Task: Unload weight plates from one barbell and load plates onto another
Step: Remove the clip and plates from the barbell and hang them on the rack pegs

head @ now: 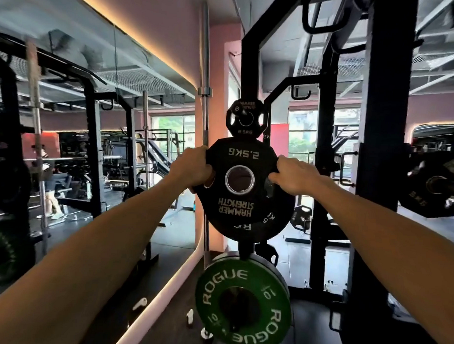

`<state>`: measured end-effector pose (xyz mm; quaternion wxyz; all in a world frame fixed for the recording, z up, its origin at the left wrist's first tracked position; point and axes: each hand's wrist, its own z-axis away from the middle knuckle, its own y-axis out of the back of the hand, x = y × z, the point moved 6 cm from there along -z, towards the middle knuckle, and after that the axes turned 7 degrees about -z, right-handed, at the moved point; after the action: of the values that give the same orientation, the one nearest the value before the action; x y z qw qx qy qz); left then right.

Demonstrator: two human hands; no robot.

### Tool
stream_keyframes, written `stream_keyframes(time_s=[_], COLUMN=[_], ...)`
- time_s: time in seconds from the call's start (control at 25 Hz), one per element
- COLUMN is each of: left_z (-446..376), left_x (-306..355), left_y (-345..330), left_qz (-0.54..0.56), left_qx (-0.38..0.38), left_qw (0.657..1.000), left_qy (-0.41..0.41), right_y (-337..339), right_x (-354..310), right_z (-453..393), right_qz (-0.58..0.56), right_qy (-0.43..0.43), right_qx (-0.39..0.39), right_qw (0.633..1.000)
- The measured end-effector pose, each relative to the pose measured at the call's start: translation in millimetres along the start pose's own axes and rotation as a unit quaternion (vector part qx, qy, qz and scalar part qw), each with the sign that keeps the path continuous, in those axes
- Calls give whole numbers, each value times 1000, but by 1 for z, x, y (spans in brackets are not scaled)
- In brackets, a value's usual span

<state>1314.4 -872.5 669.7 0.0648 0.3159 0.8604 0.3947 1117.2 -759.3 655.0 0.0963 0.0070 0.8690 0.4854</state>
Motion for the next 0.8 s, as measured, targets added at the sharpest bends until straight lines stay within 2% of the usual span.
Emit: stream_keyframes(time_s=[0.36,0.8], left_z=[-100,-239], left_x=[-29,-42], left_y=[-43,-16], left_qz=[20,60], left_qx=[28,103], left_qw=[998,987], left_qy=[-43,-107], right_y=[-12,43], right_x=[8,3], right_z=[-87,-212], right_qz=[25,52], right_qy=[-26,-36], right_qx=[32,107], right_qw=[999,992])
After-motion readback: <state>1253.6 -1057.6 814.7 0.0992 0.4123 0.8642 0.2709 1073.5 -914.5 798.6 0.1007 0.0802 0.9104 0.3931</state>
